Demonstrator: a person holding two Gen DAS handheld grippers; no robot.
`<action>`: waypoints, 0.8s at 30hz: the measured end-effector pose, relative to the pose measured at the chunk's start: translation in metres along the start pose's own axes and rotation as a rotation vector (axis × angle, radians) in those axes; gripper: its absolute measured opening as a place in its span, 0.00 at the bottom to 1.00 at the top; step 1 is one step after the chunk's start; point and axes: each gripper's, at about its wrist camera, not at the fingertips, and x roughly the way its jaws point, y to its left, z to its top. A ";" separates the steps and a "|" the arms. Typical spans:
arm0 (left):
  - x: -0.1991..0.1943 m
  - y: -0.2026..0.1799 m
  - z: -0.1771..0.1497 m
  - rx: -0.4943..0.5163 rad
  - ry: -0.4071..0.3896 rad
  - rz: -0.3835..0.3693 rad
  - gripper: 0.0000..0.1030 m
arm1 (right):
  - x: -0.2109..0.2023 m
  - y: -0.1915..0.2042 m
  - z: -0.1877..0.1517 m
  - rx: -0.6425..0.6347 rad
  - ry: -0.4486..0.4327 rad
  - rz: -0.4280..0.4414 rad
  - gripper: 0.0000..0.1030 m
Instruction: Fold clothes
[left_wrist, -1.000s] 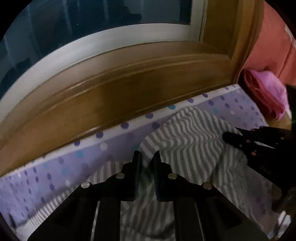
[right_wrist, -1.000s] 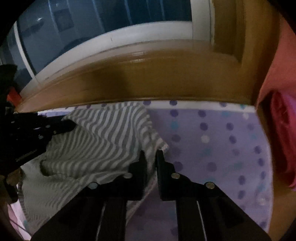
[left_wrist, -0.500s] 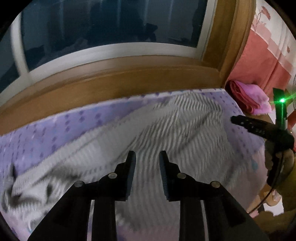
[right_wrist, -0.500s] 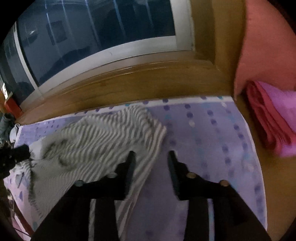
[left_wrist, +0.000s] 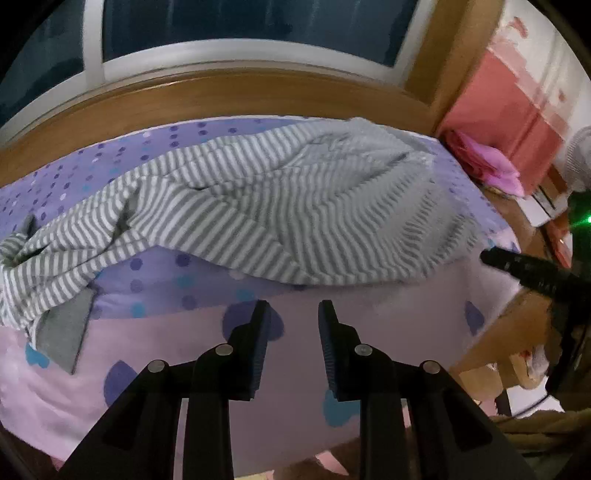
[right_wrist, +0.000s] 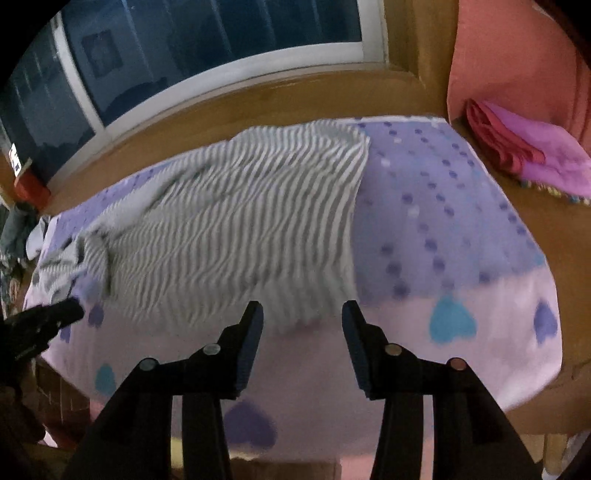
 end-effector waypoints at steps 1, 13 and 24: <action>-0.001 -0.003 -0.002 0.016 -0.001 -0.011 0.26 | -0.003 0.005 -0.008 -0.006 0.005 -0.002 0.43; 0.003 -0.040 -0.016 0.230 0.019 0.004 0.26 | 0.000 0.030 -0.050 -0.053 0.028 -0.030 0.43; 0.042 -0.081 0.006 0.451 0.058 0.060 0.26 | 0.026 0.012 -0.007 -0.097 0.010 -0.067 0.43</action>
